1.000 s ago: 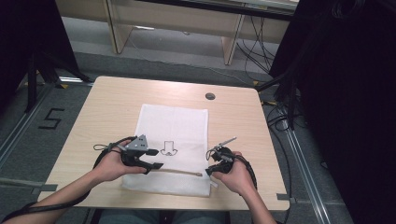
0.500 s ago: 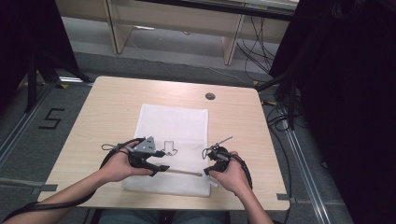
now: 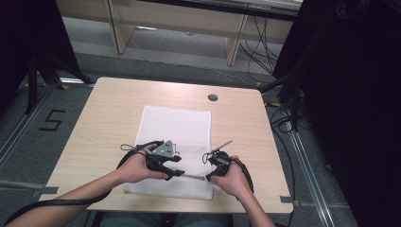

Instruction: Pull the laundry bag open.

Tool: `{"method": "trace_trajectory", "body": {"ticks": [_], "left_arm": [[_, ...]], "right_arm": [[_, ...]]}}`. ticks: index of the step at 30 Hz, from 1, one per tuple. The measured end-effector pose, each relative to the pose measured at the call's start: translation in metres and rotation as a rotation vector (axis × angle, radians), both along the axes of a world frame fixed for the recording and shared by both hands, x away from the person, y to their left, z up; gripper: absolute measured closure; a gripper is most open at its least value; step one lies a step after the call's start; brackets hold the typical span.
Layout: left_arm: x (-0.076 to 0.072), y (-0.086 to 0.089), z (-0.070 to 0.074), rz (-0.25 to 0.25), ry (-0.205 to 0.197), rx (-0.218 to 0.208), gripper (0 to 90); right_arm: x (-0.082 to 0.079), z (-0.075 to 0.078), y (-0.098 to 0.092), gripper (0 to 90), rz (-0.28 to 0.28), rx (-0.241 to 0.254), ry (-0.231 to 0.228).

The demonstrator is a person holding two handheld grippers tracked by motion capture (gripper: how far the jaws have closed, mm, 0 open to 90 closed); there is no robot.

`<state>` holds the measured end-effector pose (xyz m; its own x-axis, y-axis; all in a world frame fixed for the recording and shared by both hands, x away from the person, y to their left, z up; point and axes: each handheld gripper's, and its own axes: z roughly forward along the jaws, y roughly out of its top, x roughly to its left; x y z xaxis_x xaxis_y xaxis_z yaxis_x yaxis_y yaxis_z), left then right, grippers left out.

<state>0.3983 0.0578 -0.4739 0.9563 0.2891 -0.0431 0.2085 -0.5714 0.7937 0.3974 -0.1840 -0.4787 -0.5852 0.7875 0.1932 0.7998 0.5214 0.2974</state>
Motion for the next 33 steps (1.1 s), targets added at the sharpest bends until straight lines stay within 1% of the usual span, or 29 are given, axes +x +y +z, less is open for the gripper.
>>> {"method": "trace_trajectory", "body": {"ticks": [1, 4, 6, 7, 8, 9, 10, 11, 12, 13, 15, 16, 17, 18, 19, 20, 24, 28, 29, 30, 31, 32, 33], "left_arm": [[0.0, -0.003, -0.001, -0.004, 0.005, 0.001, 44.9], [-0.001, -0.012, -0.002, -0.026, -0.002, 0.013, 45.3], [-0.002, -0.018, -0.002, -0.046, 0.002, 0.019, 46.0], [-0.002, -0.021, -0.002, -0.051, 0.001, 0.025, 46.8], [-0.001, -0.024, -0.002, -0.071, -0.012, 0.031, 46.8], [-0.002, -0.028, -0.002, -0.069, 0.005, 0.031, 47.5], [-0.002, -0.03, -0.003, -0.071, 0.002, 0.03, 48.2], [-0.002, -0.033, -0.003, -0.076, 0.004, 0.029, 49.0], [-0.001, -0.035, -0.004, -0.082, 0.01, 0.032, 50.3], [0.0, -0.04, -0.005, -0.094, 0.004, 0.046, 53.0], [0.0, -0.043, -0.006, -0.1, 0.002, 0.048, 54.4], [0.001, -0.045, -0.007, -0.102, 0.008, 0.046, 55.4], [0.002, -0.047, -0.008, -0.11, 0.004, 0.04, 56.1], [0.001, -0.048, -0.009, -0.1, 0.02, 0.038, 57.2], [0.001, -0.049, -0.01, -0.105, 0.021, 0.044, 57.2], [0.002, -0.051, -0.011, -0.109, 0.014, 0.053, 57.9], [0.0, -0.06, -0.017, -0.121, 0.021, 0.067, 60.5], [0.0, -0.065, -0.02, -0.126, 0.024, 0.067, 62.6], [0.002, -0.066, -0.022, -0.129, 0.019, 0.069, 63.4], [0.001, -0.067, -0.024, -0.119, 0.029, 0.065, 64.3], [0.002, -0.068, -0.026, -0.12, 0.033, 0.067, 64.9], [0.002, -0.068, -0.027, -0.126, 0.025, 0.073, 65.7], [0.002, -0.068, -0.027, -0.126, 0.025, 0.073, 66.8]], "right_arm": [[0.0, 0.0, 0.0, 90.0, 0.0, 0.0, 0.0], [0.0, -0.001, 0.0, 90.0, 0.004, 0.003, -0.004], [0.0, -0.001, 0.001, 90.0, 0.005, 0.0, -0.008], [0.001, -0.001, 0.001, 90.0, 0.014, -0.007, -0.005], [0.001, -0.001, 0.001, 90.0, 0.014, -0.007, -0.005], [0.001, -0.001, 0.001, 90.0, 0.013, -0.006, -0.004], [0.001, -0.001, 0.001, 90.0, 0.013, -0.004, -0.004], [0.0, -0.002, 0.001, 90.0, 0.003, 0.008, -0.009], [0.001, -0.001, 0.001, 90.0, -0.006, 0.004, 0.002], [0.002, -0.002, -0.001, 90.0, 0.008, 0.007, 0.0], [0.002, -0.002, -0.001, 90.0, 0.009, 0.012, 0.002], [0.002, -0.002, -0.002, 90.0, 0.01, 0.013, 0.003], [0.002, -0.002, -0.001, 90.0, 0.004, 0.013, 0.008], [0.002, -0.002, -0.002, 90.0, 0.012, 0.013, 0.003], [0.002, -0.002, -0.002, 90.0, 0.012, 0.013, 0.003], [0.002, -0.002, -0.002, 90.0, 0.011, 0.013, 0.003], [0.003, -0.002, -0.002, 90.0, 0.007, 0.018, 0.009], [0.003, -0.002, -0.003, 90.0, 0.004, 0.025, 0.011], [0.003, -0.002, -0.003, 90.0, -0.002, 0.024, 0.016], [0.003, -0.002, -0.003, 90.0, 0.003, 0.027, 0.014], [0.003, -0.003, -0.004, 90.0, 0.005, 0.013, 0.011], [0.003, -0.004, -0.004, 90.0, 0.003, 0.021, 0.01], [0.003, -0.004, -0.004, 90.0, -0.004, 0.024, 0.011]]}}
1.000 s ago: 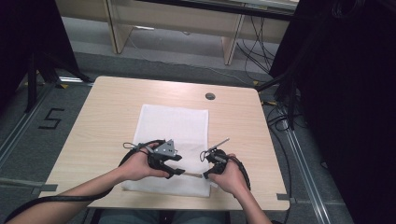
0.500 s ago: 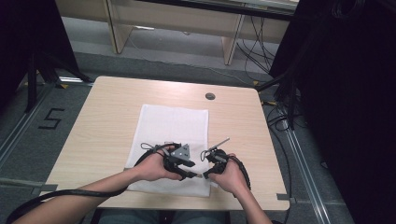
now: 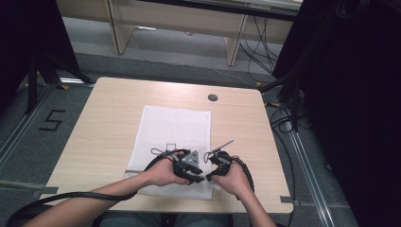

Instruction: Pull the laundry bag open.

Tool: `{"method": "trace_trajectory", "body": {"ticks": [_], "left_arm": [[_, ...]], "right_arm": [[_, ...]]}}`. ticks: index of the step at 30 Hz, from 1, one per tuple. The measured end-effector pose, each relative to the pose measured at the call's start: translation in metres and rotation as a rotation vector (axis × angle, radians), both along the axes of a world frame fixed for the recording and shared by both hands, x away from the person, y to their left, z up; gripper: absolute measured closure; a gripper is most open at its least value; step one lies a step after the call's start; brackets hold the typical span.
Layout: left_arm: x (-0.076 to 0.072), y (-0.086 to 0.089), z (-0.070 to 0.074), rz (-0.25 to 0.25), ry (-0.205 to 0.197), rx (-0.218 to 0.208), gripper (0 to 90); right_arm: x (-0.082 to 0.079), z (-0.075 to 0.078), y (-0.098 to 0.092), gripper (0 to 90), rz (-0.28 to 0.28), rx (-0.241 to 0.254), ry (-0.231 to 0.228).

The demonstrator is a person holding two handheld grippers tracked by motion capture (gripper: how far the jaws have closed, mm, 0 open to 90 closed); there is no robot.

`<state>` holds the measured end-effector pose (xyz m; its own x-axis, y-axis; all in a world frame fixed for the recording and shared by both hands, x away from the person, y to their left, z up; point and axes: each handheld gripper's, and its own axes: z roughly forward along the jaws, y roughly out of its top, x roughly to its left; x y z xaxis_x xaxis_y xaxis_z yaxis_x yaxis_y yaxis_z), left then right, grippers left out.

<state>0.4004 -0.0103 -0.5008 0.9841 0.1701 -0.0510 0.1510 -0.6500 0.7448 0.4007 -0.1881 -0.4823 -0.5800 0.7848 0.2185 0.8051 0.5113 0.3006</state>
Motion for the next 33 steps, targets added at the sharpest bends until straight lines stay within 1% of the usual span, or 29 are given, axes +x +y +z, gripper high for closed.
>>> {"method": "trace_trajectory", "body": {"ticks": [1, 2, 3, 4, 6, 8, 10, 11, 12, 13, 14, 15, 16, 17, 18, 19, 21, 22, 23, 25, 27, 28, 33], "left_arm": [[0.0, -0.001, -0.002, 0.011, 0.011, -0.009, 66.8], [0.0, -0.002, -0.004, 0.011, 0.015, -0.005, 69.0], [0.0, -0.002, -0.004, 0.012, 0.017, -0.005, 69.9], [0.0, -0.002, -0.004, 0.012, 0.017, -0.005, 70.9], [0.002, -0.003, -0.005, 0.001, 0.015, 0.001, 72.8], [0.0, -0.005, -0.005, 0.002, 0.019, 0.009, 75.0], [0.0, -0.006, -0.005, -0.005, 0.013, 0.017, 76.9], [-0.002, -0.008, -0.006, -0.018, -0.023, 0.03, 77.4], [-0.002, -0.008, -0.006, -0.018, -0.023, 0.03, 77.8], [-0.003, -0.008, -0.007, -0.021, -0.041, 0.034, 78.2], [-0.003, -0.008, -0.007, -0.021, -0.041, 0.034, 78.5], [-0.002, -0.008, -0.008, -0.012, -0.005, 0.025, 78.9], [-0.002, -0.008, -0.008, -0.012, -0.005, 0.025, 79.3], [-0.001, -0.008, -0.007, -0.006, -0.013, 0.028, 79.3], [-0.001, -0.008, -0.007, -0.001, -0.008, 0.026, 79.9], [-0.001, -0.008, -0.007, -0.001, 0.024, 0.027, 80.2], [0.0, -0.009, -0.006, 0.009, 0.016, 0.034, 80.5], [0.001, -0.009, -0.006, 0.009, 0.009, 0.044, 80.9], [0.0, -0.01, -0.006, 0.008, 0.04, 0.038, 80.9], [0.002, -0.011, -0.004, 0.021, 0.035, 0.052, 81.4], [0.002, -0.011, -0.003, 0.022, 0.037, 0.059, 81.5], [0.002, -0.012, -0.003, 0.025, 0.038, 0.06, 81.6], [0.002, -0.012, 0.0, 0.018, 0.04, 0.065, 81.7]], "right_arm": [[0.0, 0.0, 0.0, 90.0, 0.0, 0.0, 0.0], [0.0, 0.0, 0.0, 90.0, 0.009, 0.006, -0.003], [0.0, 0.0, 0.0, 90.0, 0.009, 0.005, -0.003], [0.0, 0.002, 0.0, 90.0, 0.004, 0.008, 0.01], [0.001, 0.001, 0.0, 90.0, 0.006, 0.013, 0.006], [0.001, 0.001, 0.0, 90.0, 0.001, 0.013, 0.012], [0.0, 0.0, 0.0, 90.0, -0.004, 0.022, 0.005], [0.0, 0.001, 0.001, 90.0, -0.017, 0.021, 0.016], [0.0, 0.001, 0.001, 90.0, -0.017, 0.02, 0.016], [0.0, 0.002, 0.001, 90.0, -0.011, 0.009, 0.023], [0.0, 0.002, 0.001, 90.0, -0.011, 0.009, 0.023], [0.0, 0.001, 0.0, 90.0, 0.003, 0.009, 0.009], [0.0, 0.001, 0.0, 90.0, 0.003, 0.009, 0.009], [0.0, 0.0, 0.0, 90.0, 0.007, 0.005, -0.003], [0.0, 0.0, 0.0, 90.0, 0.008, 0.005, -0.003], [0.0, 0.0, 0.0, 90.0, 0.008, 0.005, -0.003], [0.0, 0.0, 0.0, 90.0, 0.01, 0.007, -0.005], [0.0, 0.001, 0.001, 90.0, 0.001, 0.004, 0.005], [0.0, 0.001, 0.001, 90.0, 0.001, 0.004, 0.005], [0.001, 0.001, 0.0, 90.0, 0.01, 0.01, 0.008], [0.001, 0.001, 0.0, 90.0, 0.009, 0.012, 0.007], [0.001, 0.001, 0.0, 90.0, 0.003, 0.014, 0.009], [0.001, 0.001, 0.0, 90.0, 0.01, 0.01, 0.008]]}}
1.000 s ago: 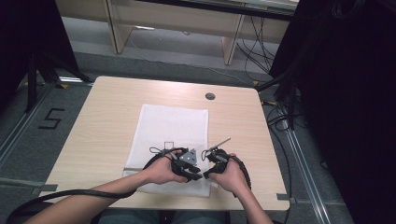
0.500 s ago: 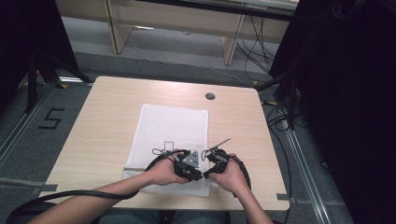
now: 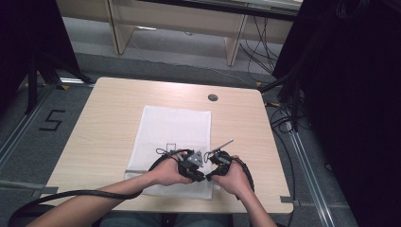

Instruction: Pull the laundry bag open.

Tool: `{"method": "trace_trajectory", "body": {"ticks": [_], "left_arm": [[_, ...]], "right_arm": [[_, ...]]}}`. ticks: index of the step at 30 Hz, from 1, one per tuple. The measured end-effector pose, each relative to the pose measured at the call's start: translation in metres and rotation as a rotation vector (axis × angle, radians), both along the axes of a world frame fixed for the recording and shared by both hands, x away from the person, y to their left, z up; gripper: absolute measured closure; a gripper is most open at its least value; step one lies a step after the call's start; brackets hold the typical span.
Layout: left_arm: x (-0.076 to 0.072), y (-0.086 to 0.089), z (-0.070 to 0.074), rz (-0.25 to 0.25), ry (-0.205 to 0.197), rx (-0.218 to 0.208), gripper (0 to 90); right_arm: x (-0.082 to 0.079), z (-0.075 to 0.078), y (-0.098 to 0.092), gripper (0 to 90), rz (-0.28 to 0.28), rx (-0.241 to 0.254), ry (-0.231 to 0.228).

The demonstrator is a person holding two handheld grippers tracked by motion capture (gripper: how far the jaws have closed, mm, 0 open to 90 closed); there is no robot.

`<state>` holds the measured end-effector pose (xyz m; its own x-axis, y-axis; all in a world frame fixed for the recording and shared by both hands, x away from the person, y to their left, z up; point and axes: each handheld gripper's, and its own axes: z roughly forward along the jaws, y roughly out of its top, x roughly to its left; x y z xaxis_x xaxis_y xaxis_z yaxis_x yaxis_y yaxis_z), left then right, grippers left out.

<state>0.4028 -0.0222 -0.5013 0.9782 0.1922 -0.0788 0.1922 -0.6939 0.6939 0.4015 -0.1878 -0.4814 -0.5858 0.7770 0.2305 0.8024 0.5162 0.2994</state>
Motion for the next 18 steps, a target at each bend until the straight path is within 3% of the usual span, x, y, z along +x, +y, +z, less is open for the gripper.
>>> {"method": "trace_trajectory", "body": {"ticks": [5, 10, 12, 18], "left_arm": [[-0.0005, -0.0005, 0.0009, -0.004, -0.018, 0.008, 81.8], [-0.0024, -0.0015, 0.0022, 0.012, -0.006, 0.017, 81.8], [-0.0015, -0.0009, 0.0041, -0.007, -0.026, 0.035, 81.8], [-0.0022, 0.0006, 0.0047, 0.005, -0.013, 0.032, 81.9]], "right_arm": [[-0.0001, 0.0003, 0.0012, 90.0, -0.005, -0.005, 0.003], [-0.0003, -0.0006, 0.0019, 90.0, -0.001, -0.005, -0.009], [-0.0007, 0.0014, 0.0029, 90.0, -0.003, -0.015, 0.018], [-0.0001, -0.0001, 0.0029, 90.0, 0.012, -0.021, -0.006]]}}
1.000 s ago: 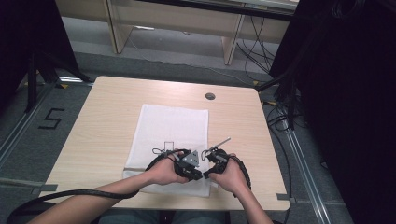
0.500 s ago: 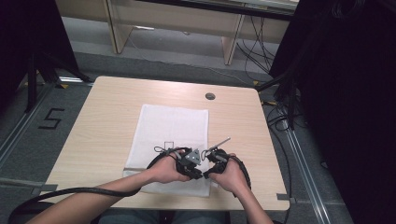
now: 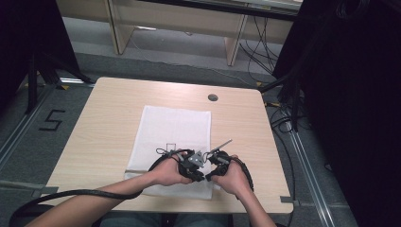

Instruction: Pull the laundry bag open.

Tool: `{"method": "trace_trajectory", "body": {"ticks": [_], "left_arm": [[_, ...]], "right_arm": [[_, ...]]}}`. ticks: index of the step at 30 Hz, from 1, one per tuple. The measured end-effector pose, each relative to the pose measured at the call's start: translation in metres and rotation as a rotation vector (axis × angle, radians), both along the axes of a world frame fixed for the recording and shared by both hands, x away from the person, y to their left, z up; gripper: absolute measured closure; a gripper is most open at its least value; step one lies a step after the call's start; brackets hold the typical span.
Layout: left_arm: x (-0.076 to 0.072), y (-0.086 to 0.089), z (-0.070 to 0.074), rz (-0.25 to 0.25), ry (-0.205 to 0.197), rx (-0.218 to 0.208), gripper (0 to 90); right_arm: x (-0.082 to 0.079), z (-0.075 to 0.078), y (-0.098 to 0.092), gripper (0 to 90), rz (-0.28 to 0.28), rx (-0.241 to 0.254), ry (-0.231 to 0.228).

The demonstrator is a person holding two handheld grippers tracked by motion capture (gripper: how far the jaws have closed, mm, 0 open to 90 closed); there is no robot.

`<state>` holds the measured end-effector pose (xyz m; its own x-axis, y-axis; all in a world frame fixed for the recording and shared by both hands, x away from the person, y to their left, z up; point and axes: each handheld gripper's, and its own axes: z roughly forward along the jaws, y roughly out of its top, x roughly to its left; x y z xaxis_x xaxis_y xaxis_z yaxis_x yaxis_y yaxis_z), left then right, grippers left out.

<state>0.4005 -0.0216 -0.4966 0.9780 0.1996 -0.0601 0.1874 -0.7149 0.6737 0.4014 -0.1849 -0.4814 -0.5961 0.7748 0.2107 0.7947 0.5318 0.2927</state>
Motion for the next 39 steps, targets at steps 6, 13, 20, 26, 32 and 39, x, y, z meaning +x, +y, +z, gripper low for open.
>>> {"method": "trace_trajectory", "body": {"ticks": [6, 13, 20, 26, 32, 39], "left_arm": [[-0.0004, 0.0021, 0.0026, 0.0, -0.003, 0.003, 81.9], [-0.001, 0.0016, 0.0028, -0.004, -0.01, 0.007, 81.9], [-0.0004, 0.0028, 0.003, 0.0, 0.001, 0.004, 81.9], [-0.0009, 0.0024, 0.0037, -0.004, -0.01, 0.011, 81.9], [-0.0011, 0.0022, 0.0037, -0.003, -0.008, 0.011, 81.9], [-0.0009, 0.002, 0.004, 0.001, -0.005, 0.014, 81.9]], "right_arm": [[0.0001, -0.0004, 0.0019, 90.0, -0.001, -0.009, -0.008], [0.0004, 0.0007, 0.0005, 90.0, 0.007, -0.001, 0.005], [0.0005, 0.0009, 0.0009, 90.0, 0.01, -0.005, 0.005], [0.0008, 0.0001, 0.0003, 90.0, 0.008, -0.004, 0.002], [0.0009, -0.0001, 0.0, 90.0, 0.007, 0.0, 0.002], [0.0013, 0.0004, -0.0006, 90.0, 0.008, 0.005, 0.011]]}}
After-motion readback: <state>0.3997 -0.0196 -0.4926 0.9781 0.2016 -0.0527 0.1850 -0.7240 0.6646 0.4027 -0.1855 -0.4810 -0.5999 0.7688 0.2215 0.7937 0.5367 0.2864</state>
